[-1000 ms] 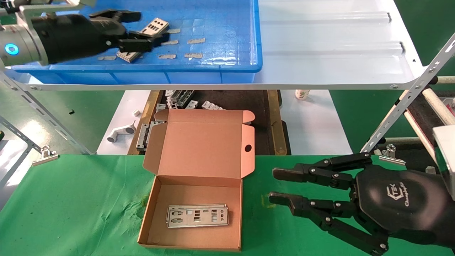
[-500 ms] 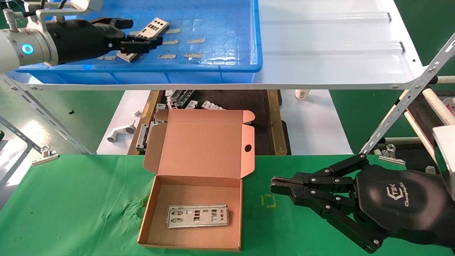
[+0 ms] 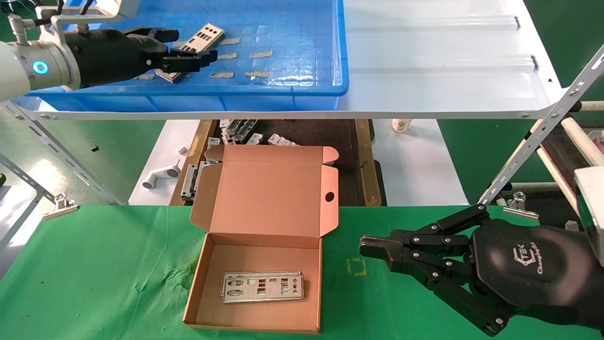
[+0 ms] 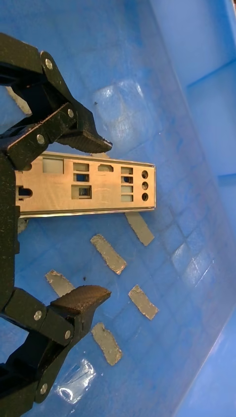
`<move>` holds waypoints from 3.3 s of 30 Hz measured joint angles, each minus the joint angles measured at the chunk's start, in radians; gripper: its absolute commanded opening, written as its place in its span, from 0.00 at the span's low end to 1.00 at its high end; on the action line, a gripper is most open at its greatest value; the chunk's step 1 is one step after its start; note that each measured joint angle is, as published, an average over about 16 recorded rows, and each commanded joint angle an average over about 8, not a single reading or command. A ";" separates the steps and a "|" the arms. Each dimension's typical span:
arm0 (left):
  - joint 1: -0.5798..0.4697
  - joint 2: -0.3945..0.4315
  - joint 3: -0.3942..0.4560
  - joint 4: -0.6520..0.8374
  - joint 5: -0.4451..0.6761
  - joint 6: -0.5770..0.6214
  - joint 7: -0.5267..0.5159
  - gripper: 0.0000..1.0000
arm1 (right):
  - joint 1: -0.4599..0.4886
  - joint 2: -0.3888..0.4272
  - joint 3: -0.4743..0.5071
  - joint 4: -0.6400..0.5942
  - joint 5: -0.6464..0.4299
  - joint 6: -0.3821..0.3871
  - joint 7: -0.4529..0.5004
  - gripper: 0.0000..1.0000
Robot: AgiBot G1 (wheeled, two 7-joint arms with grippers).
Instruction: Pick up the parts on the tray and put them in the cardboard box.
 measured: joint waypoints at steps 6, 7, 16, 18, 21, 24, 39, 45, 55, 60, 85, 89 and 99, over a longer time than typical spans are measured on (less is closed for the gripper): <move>0.001 0.005 -0.001 0.009 -0.002 -0.008 -0.001 0.00 | 0.000 0.000 0.000 0.000 0.000 0.000 0.000 0.00; 0.001 0.005 -0.001 0.010 -0.002 -0.009 -0.001 0.00 | 0.000 0.000 0.000 0.000 0.000 0.000 0.000 0.00; 0.001 0.008 -0.002 0.017 -0.003 -0.022 -0.003 0.00 | 0.000 0.000 0.000 0.000 0.000 0.000 0.000 0.00; 0.001 0.009 -0.002 0.017 -0.003 -0.025 -0.003 0.00 | 0.000 0.000 0.000 0.000 0.000 0.000 0.000 0.00; 0.002 0.010 -0.002 0.018 -0.003 -0.030 -0.002 0.00 | 0.000 0.000 0.000 0.000 0.000 0.000 0.000 0.00; 0.003 0.010 -0.002 0.019 -0.003 -0.035 -0.002 0.00 | 0.000 0.000 0.000 0.000 0.000 0.000 0.000 0.00; 0.002 0.010 -0.002 0.016 -0.003 -0.048 0.004 0.00 | 0.000 0.000 0.000 0.000 0.000 0.000 0.000 0.00; -0.002 0.009 -0.003 0.012 -0.004 -0.043 0.009 0.00 | 0.000 0.000 0.000 0.000 0.000 0.000 0.000 0.00; -0.009 0.003 -0.003 0.005 -0.005 -0.025 0.026 0.33 | 0.000 0.000 0.000 0.000 0.000 0.000 0.000 0.00; -0.010 0.002 -0.001 0.006 -0.001 -0.016 0.035 0.94 | 0.000 0.000 0.000 0.000 0.000 0.000 0.000 0.00; -0.012 0.011 0.002 0.014 0.003 -0.025 0.055 1.00 | 0.000 0.000 0.000 0.000 0.000 0.000 0.000 0.00; -0.011 0.013 0.001 0.016 0.002 -0.029 0.054 1.00 | 0.000 0.000 0.000 0.000 0.000 0.000 0.000 0.00; -0.006 0.020 0.001 0.023 0.002 -0.046 0.048 1.00 | 0.000 0.000 0.000 0.000 0.000 0.000 0.000 0.00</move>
